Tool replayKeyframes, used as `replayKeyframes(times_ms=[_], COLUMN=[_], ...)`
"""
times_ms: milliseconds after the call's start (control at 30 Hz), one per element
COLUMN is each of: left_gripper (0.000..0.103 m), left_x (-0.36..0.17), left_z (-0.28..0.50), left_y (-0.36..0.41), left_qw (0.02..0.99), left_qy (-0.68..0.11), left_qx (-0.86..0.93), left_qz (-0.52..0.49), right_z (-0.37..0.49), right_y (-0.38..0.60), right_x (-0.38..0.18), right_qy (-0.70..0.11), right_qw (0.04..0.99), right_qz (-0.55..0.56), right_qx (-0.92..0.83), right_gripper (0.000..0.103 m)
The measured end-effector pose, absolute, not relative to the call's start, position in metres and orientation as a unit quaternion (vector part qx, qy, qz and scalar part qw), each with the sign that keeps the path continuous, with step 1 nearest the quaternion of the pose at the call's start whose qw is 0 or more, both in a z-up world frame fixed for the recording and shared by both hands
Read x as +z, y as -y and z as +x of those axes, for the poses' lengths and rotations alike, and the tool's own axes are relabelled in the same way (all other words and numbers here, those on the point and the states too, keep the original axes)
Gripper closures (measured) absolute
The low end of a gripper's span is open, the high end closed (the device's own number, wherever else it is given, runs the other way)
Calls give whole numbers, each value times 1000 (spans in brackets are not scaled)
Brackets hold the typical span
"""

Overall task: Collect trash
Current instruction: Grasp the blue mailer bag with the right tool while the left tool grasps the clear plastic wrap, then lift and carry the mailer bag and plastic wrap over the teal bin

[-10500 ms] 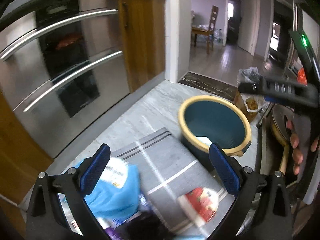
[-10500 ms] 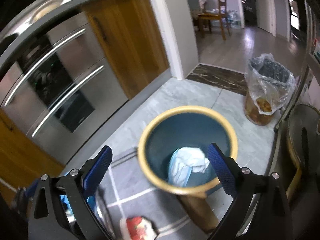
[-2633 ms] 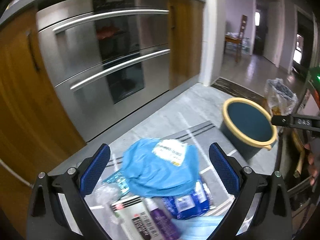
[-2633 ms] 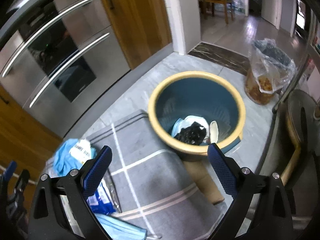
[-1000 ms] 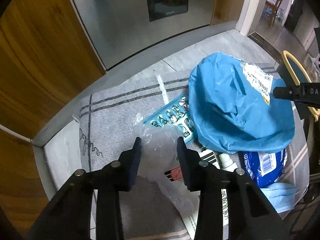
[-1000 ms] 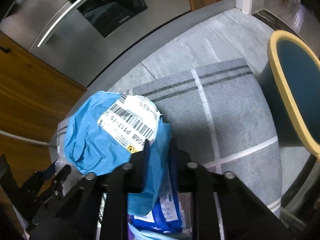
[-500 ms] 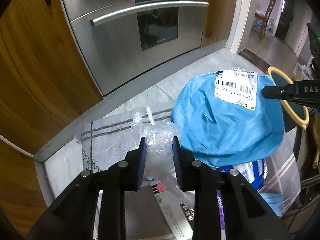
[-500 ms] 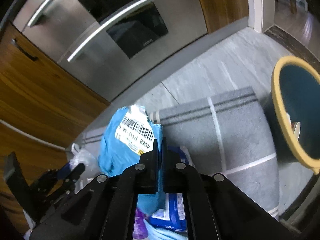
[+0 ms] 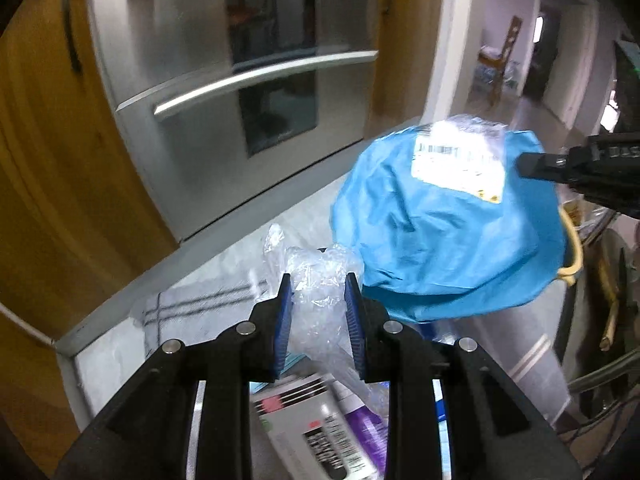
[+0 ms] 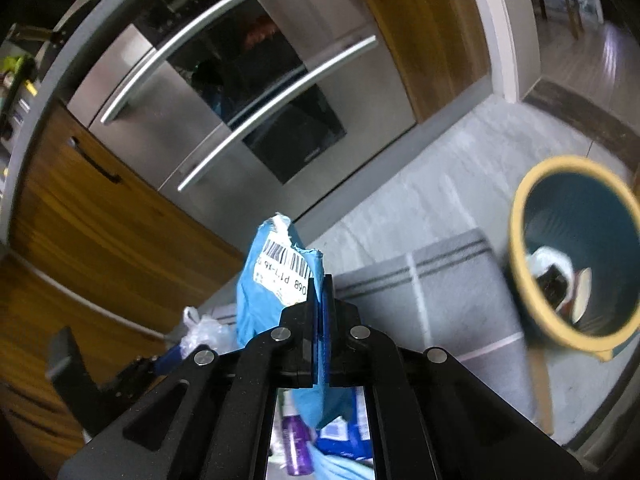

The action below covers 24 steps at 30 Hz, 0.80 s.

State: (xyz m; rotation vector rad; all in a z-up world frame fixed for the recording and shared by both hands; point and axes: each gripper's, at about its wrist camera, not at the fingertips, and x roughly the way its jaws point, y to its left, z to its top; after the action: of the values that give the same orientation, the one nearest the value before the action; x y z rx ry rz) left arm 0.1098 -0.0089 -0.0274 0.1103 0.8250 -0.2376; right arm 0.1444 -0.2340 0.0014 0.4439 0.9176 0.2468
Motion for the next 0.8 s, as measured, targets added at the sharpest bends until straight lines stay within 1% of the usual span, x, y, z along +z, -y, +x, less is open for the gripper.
replayKeyframes(times_ms=[300,800], left_gripper=[78,78], left_x=[-12,-22], left_z=[101,103], left_y=[54,113], left_qw=[913,904], left_qy=[-372,-374], left_qx=[-153,-190], left_qz=[63,89], right_z=[132,116], right_y=[272,360], right_x=[16,21], right_qy=[-413,-381], right_qw=[879,887], right_qz=[216,256], right_qx=[102,46], right_gripper=[101,101])
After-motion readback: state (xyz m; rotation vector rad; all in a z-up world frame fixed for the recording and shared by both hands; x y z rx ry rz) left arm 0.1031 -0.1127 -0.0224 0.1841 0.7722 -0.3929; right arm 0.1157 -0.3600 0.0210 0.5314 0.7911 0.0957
